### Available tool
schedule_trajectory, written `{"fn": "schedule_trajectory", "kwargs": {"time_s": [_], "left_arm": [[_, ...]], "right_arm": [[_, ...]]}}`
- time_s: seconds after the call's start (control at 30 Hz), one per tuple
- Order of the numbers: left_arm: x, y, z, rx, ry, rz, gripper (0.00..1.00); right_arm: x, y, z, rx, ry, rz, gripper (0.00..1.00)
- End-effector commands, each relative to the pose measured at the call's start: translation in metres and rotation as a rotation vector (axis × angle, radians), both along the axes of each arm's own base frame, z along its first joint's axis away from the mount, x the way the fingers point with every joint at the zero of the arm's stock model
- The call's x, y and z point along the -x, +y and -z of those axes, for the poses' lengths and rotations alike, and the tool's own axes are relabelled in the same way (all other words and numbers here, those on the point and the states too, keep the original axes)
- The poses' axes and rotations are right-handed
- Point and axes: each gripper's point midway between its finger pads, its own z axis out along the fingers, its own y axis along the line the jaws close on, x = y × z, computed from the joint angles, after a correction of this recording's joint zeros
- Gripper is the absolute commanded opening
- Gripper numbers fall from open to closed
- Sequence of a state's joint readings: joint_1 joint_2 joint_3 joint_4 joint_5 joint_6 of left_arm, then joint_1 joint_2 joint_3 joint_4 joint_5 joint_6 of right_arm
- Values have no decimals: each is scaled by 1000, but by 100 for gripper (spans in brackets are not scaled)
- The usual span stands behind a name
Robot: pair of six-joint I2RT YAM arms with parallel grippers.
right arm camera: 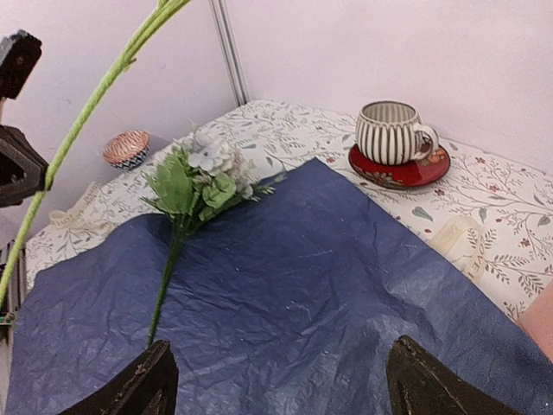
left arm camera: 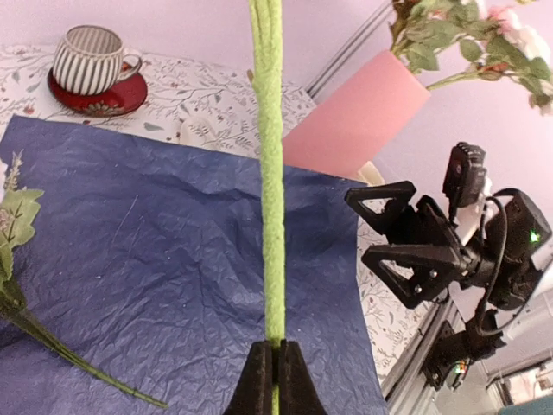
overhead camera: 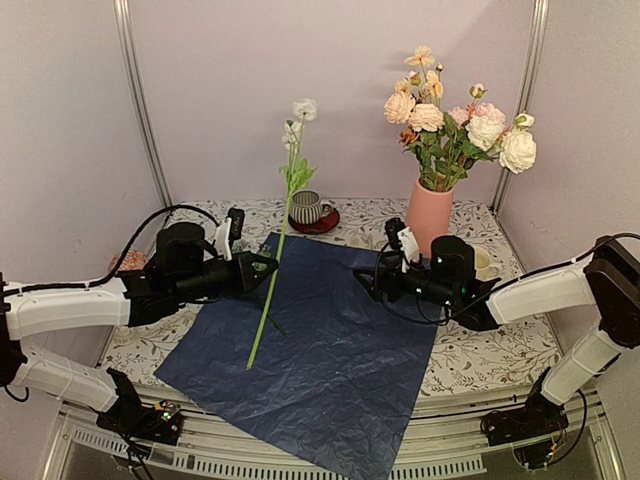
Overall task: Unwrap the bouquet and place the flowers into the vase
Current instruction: Pass from the left arm to the right
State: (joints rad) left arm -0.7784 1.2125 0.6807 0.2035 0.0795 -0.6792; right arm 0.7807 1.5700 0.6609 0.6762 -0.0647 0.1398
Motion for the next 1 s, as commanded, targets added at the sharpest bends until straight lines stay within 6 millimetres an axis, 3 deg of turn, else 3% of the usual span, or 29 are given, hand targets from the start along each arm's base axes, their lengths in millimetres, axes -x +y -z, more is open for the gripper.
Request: {"fn": "schedule_trajectory", "kwargs": {"time_s": [0.0,0.2,0.5,0.77,0.9,0.97], "left_arm": [[20,-4,-35,85,-190,112,0],[46,-8,-60,172,-310,236,0],[77,-18,-77,272,-396,408,0],[94,-26,-87,328,-457,512,0],[98,-27,-90,336,-478,529,0],[100,-28,-90,338,-483,537,0]], "right_arm": [[27,18,-45,-129,8,-155,83],[57,43,-89,-232,16,-319,82],[102,85,-146,-298,-50,-529,80],[101,100,-184,-398,-55,-576,76],[88,104,-189,-430,-18,-521,69],[90,107,-194,-440,-16,-542,67]]}}
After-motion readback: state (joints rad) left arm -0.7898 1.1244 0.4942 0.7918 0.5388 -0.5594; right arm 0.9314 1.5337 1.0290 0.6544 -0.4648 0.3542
